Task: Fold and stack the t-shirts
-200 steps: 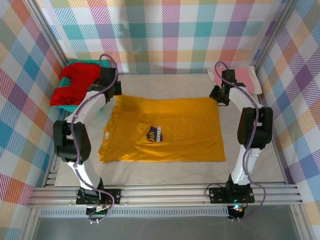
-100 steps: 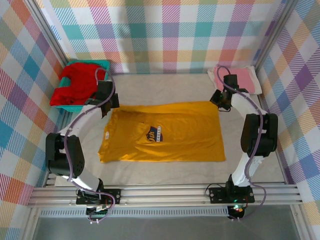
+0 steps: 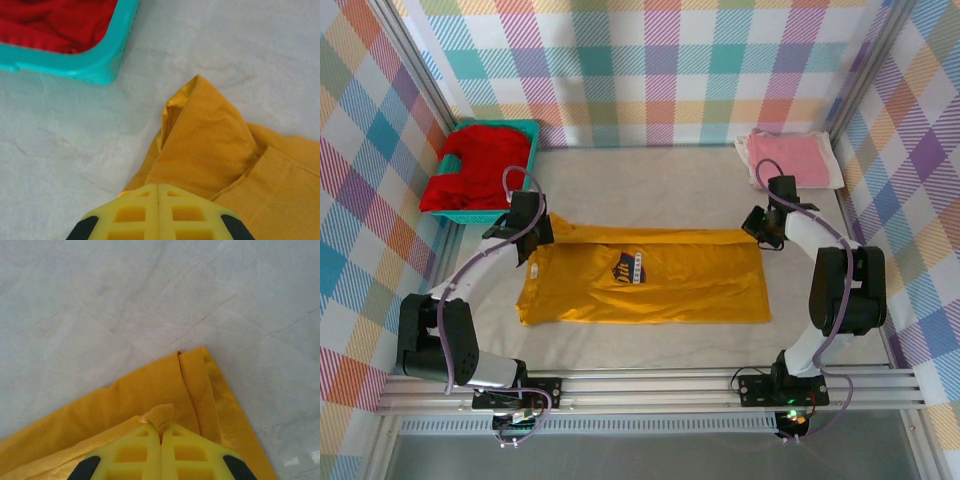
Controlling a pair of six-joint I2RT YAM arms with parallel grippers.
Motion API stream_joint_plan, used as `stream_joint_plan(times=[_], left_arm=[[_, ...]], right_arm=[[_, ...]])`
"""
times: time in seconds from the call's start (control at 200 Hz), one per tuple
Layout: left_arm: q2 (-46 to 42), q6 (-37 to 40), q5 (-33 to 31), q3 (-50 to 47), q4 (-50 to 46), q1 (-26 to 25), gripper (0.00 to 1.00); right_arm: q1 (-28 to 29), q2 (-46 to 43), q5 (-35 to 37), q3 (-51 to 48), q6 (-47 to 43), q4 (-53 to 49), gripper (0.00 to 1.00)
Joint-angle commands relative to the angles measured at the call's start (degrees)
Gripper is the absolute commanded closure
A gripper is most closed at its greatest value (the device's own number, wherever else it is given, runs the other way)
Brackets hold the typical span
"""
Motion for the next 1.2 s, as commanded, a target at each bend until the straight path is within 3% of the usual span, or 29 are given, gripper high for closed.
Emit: stream_joint_plan(times=[0.0,0.5,0.61,0.72,0.775,0.83,0.92,1.025,1.195], left_arm=[[-2.8,-1.4,-1.2,-0.5,-0.2,-0.3,1.0],[-7.2,-5.5,1.3,-5.1,-6.6,-0.8,1.0],[-7.9,-7.4,2.4,-7.0,-8.5,-1.0,1.0],[-10.0,-8.9,4.2,-9.2,-9.4,-1.5,0.9],[-11.6,-9.2,5.2,-10.0,-10.1,-1.8,0.78],[-13.2,-9.7,5.1,-10.4,-11.2,-1.9,0.66],[-16.2,-9.6,5.0,-10.8,-11.5,-1.9,0.65],[-17.1,-7.9,7.1,-10.2,-8.5,-1.9,0.57],[-3.3,-4.5,9.0,-0.2,-9.2,-1.9,0.53]], right_arm=[[-0.2,-0.7,0.8,0.4,0.6,1.3,1.0],[-0.2,-4.2,-0.3,-5.2,1.7,1.5,1.0],[-0.2,-5.0,-0.8,-7.7,1.9,1.1,0.96],[-0.2,-6.8,0.0,-9.9,1.5,0.1,0.97],[-0.2,-8.0,0.8,-10.3,1.1,-1.4,0.95],[-0.3,-9.9,0.8,-10.8,0.9,-2.0,0.86],[-0.3,-13.2,1.0,-11.6,0.9,-2.7,0.85],[-0.2,-15.5,1.1,-11.1,0.4,-3.5,0.8],[1.6,-15.5,-1.3,-8.9,-1.2,-2.2,0.72]])
